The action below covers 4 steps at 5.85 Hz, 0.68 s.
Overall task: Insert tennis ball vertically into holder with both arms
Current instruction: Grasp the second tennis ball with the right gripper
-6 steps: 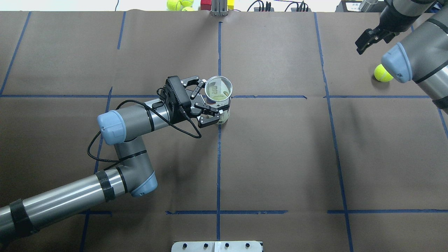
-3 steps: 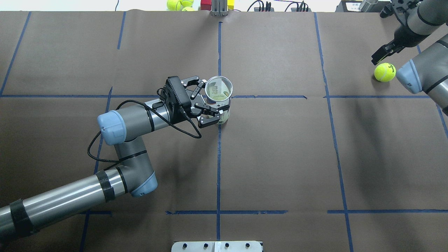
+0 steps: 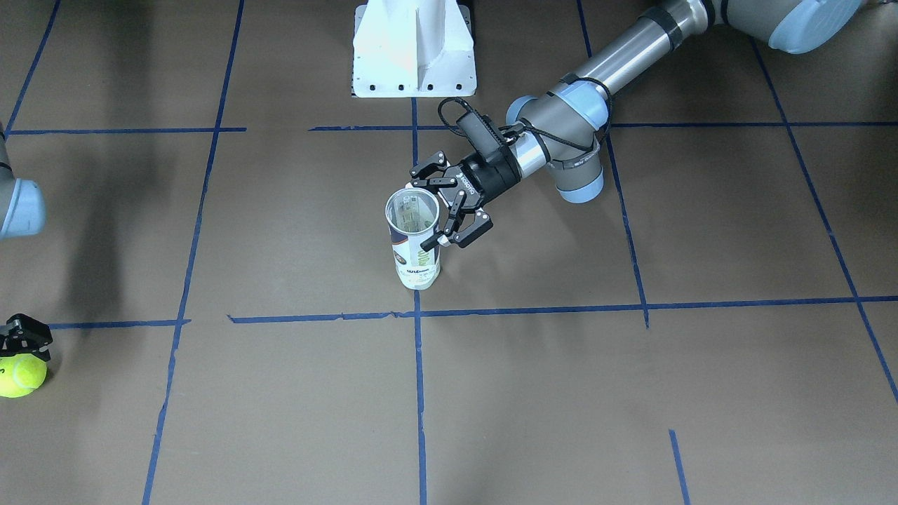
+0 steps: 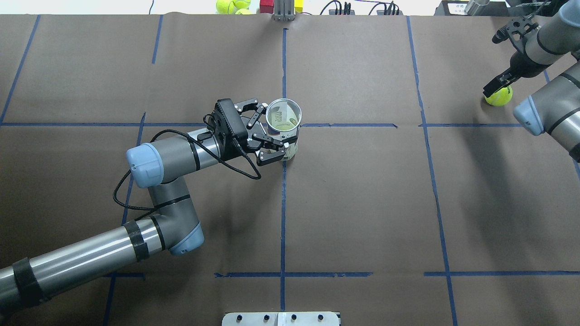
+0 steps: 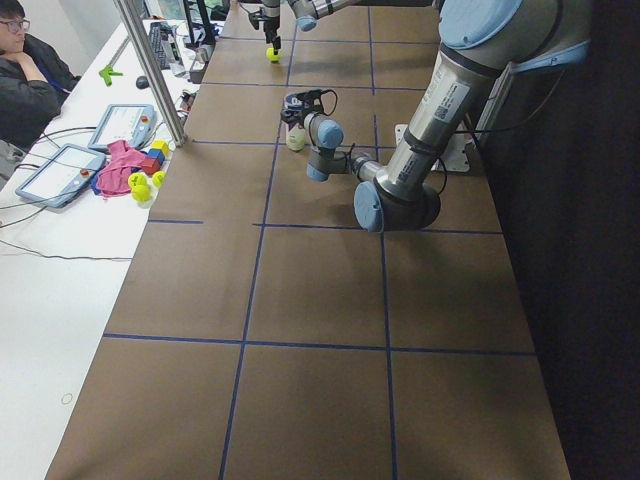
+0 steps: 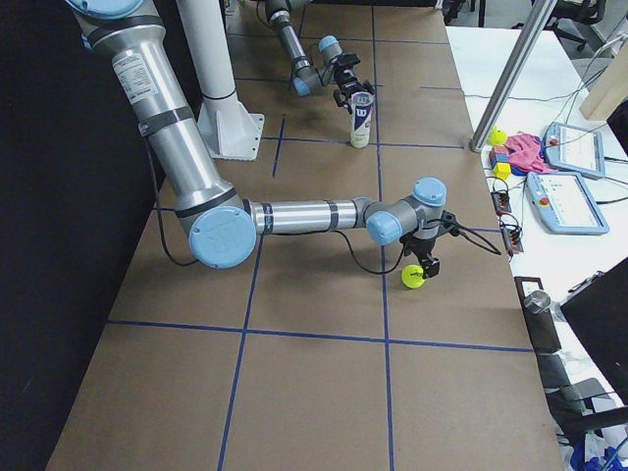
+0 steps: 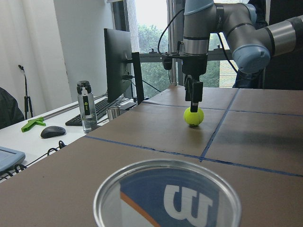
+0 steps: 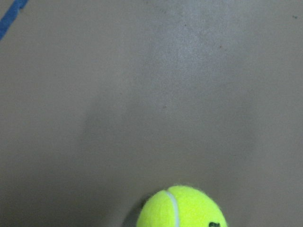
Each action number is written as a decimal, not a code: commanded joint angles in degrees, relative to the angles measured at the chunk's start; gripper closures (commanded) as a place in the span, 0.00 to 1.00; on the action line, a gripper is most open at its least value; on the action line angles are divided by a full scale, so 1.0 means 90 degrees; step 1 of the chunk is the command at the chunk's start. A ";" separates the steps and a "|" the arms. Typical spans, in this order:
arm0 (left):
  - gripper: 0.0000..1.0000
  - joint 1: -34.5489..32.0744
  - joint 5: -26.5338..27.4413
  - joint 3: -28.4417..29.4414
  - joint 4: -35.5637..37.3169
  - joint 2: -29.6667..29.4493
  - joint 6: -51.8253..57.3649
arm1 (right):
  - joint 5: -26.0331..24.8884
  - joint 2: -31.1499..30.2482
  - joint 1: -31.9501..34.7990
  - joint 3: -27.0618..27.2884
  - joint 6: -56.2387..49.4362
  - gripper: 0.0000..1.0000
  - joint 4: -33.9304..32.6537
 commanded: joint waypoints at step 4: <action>0.12 0.0010 0.0000 0.0008 0.0000 0.0000 0.0000 | -0.0542 0.0042 -0.0212 -0.0229 -0.0069 0.91 0.0048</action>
